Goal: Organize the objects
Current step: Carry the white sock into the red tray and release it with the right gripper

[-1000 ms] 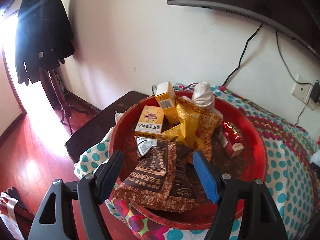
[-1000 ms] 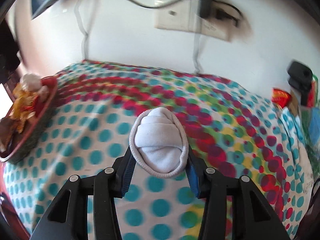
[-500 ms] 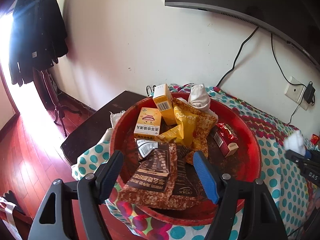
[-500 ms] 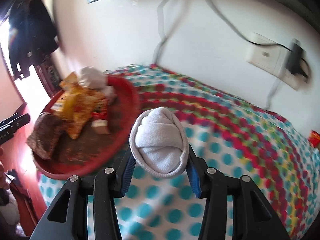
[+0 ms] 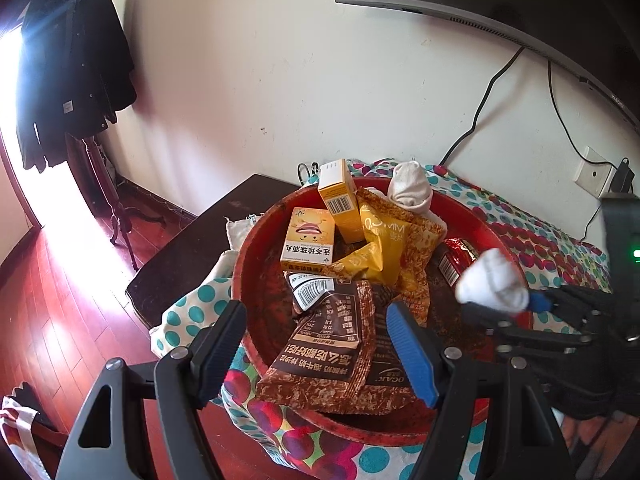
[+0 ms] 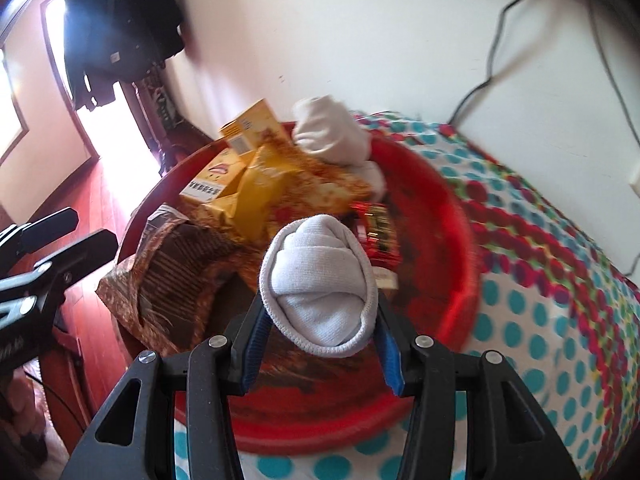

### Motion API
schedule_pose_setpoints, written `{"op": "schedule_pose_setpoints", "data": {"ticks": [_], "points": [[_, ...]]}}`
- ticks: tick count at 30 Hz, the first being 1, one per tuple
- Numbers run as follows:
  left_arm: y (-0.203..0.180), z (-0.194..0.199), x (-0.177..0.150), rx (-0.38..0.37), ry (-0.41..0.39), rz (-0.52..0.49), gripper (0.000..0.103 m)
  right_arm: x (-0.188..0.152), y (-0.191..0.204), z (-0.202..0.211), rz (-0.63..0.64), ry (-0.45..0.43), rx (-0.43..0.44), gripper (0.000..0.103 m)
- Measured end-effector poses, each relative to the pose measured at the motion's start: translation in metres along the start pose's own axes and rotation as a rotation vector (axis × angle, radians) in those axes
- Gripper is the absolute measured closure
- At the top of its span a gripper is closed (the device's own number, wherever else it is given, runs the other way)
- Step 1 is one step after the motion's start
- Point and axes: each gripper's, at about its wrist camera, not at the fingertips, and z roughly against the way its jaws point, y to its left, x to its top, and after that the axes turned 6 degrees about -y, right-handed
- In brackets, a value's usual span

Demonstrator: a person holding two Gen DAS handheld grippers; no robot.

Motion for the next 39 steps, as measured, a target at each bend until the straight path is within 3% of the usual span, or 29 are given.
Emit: {"op": "schedule_pose_setpoints", "data": {"ticks": [23,27,34,39], "points": [[0.010,-0.015,-0.004,-0.001,0.044,0.055,0.028,0.001,0.018,-0.043,0.062,0.075,-0.022,0.054],[0.011,-0.014,-0.004,0.000,0.040,0.060,0.028,0.004,0.018,-0.038,0.063,0.057,-0.024,0.040],[0.008,-0.015,-0.004,0.000,0.038,0.047,0.028,0.004,0.019,-0.032,0.062,0.048,-0.031,0.033],[0.006,-0.015,-0.004,0.004,0.035,0.039,0.028,0.003,0.013,-0.019,0.032,0.026,-0.036,0.004]]}}
